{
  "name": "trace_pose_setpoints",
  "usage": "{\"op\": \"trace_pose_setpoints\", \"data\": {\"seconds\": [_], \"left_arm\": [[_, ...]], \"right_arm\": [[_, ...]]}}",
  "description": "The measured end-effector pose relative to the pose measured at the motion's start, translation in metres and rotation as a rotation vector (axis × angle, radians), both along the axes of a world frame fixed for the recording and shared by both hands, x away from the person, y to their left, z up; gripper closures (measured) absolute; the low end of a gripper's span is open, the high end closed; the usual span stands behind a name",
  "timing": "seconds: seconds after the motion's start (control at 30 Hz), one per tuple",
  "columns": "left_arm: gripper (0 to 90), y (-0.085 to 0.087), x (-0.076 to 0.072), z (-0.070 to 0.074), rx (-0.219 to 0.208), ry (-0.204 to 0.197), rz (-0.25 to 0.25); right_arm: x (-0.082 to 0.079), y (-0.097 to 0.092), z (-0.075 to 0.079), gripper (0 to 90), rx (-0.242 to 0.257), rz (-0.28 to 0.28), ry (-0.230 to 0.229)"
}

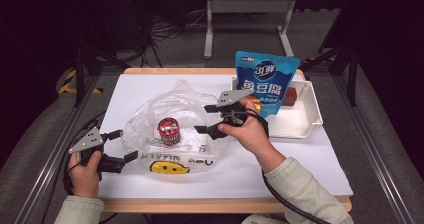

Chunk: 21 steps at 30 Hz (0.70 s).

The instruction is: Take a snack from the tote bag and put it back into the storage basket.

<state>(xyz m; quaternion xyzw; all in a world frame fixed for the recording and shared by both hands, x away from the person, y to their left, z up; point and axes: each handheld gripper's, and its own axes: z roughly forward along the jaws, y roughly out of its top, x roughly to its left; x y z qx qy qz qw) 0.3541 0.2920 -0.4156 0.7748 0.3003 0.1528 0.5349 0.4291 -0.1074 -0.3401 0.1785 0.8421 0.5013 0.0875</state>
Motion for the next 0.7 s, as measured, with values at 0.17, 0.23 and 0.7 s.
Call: {"op": "trace_pose_setpoints", "data": {"seconds": [0.17,0.23,0.7], "left_arm": [[2.4,0.001,0.0,0.0,0.0,-0.005,0.001],[2.5,0.001,-0.001,0.001,-0.002,-0.003,0.002],[2.4,0.001,-0.001,0.001,-0.003,-0.002,-0.001]], "right_arm": [[0.007,0.014,-0.008,20.5,-0.02,0.009,0.007],[0.011,0.022,-0.013,20.2,-0.024,0.013,0.014],[0.024,0.053,-0.034,16.0,-0.032,0.057,0.029]]}}
